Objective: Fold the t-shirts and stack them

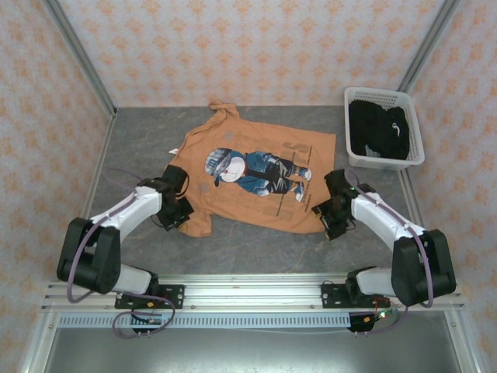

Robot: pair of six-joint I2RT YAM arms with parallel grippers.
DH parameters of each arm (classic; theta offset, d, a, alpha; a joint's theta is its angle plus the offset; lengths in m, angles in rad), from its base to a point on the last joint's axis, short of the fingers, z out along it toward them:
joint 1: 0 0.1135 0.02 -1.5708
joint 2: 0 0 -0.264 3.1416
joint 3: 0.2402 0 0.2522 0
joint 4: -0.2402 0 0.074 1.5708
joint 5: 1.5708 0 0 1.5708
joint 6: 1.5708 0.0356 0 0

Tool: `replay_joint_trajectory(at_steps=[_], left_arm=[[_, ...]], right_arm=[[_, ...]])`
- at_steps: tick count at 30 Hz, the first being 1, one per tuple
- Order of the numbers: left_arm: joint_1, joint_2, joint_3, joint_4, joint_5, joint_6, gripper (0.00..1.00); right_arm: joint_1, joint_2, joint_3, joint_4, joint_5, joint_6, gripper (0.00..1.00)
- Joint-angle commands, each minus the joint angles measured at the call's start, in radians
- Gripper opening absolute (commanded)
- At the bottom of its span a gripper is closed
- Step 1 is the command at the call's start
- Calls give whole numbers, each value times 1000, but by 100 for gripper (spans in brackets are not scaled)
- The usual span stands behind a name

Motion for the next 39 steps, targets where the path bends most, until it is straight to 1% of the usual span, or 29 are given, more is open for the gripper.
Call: replay_joint_trajectory(at_steps=[1, 3, 6, 10, 14, 18, 23, 25, 27, 29, 34, 37, 38, 39], left_arm=[[-2, -66, -11, -73, -1, -28, 0], [-3, -89, -15, -81, 9, -36, 0], [-3, -106, -27, -76, 27, -47, 0], [-4, -118, -38, -66, 35, -54, 0], [-4, -133, -29, -74, 31, -53, 0], [-3, -150, -18, -81, 27, -59, 0], [-4, -162, -6, -86, 24, -70, 0], [-5, -162, -5, -82, 24, -72, 0], [-5, -157, -3, -78, 24, -75, 0], [-4, -149, 4, -78, 24, -71, 0], [-4, -139, 18, -83, 19, -64, 0], [-5, -133, 18, -77, 20, -64, 0], [-5, -129, 21, -74, 20, -62, 0], [-4, -128, 24, -72, 18, -61, 0]], right_arm=[[8, -3, -32, -14, -7, 91, 63], [13, -22, -64, -9, -24, 129, 61], [27, -33, -121, 70, -47, 186, 58], [31, 25, -115, 191, -52, 186, 56], [45, 84, -27, 156, -39, 125, 53], [63, 53, -9, 107, -23, 127, 53], [76, -20, -2, 12, 2, 155, 61], [77, -21, -8, 19, -10, 160, 66], [77, 10, -9, 28, -28, 165, 70], [79, 45, -1, 38, -43, 169, 70], [84, 120, 27, 38, -35, 168, 70], [84, 182, 41, 98, -23, 156, 65], [84, 208, 55, 110, -20, 146, 60], [84, 229, 68, 121, -15, 138, 50]])
